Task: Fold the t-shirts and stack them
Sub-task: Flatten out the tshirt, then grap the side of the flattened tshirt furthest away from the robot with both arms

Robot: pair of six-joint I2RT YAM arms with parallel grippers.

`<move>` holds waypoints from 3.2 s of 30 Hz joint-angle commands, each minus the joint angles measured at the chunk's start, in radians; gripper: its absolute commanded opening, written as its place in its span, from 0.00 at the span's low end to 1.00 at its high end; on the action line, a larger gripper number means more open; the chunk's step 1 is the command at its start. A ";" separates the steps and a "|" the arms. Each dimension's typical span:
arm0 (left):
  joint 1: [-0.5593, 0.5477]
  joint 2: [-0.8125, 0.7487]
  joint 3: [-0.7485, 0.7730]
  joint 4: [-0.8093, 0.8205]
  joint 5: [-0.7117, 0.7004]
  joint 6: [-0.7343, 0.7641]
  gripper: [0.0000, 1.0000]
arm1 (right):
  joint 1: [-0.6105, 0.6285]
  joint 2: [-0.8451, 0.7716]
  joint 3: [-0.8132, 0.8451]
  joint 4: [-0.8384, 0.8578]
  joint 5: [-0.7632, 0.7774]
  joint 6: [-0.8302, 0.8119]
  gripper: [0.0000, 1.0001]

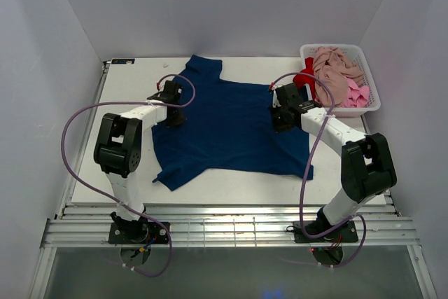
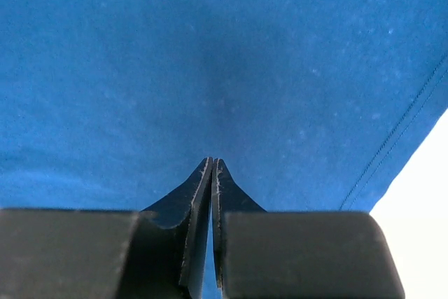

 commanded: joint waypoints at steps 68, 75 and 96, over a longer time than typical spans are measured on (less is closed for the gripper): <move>0.116 0.735 0.999 0.747 0.136 0.500 0.68 | -0.296 0.794 0.909 0.110 -0.024 -0.093 0.64; 0.163 0.771 1.005 0.753 0.268 0.380 0.70 | -0.296 0.751 0.858 0.122 0.017 -0.139 0.64; 0.186 0.857 1.078 0.626 0.339 0.315 0.77 | -0.296 0.763 0.866 0.087 0.156 -0.129 0.69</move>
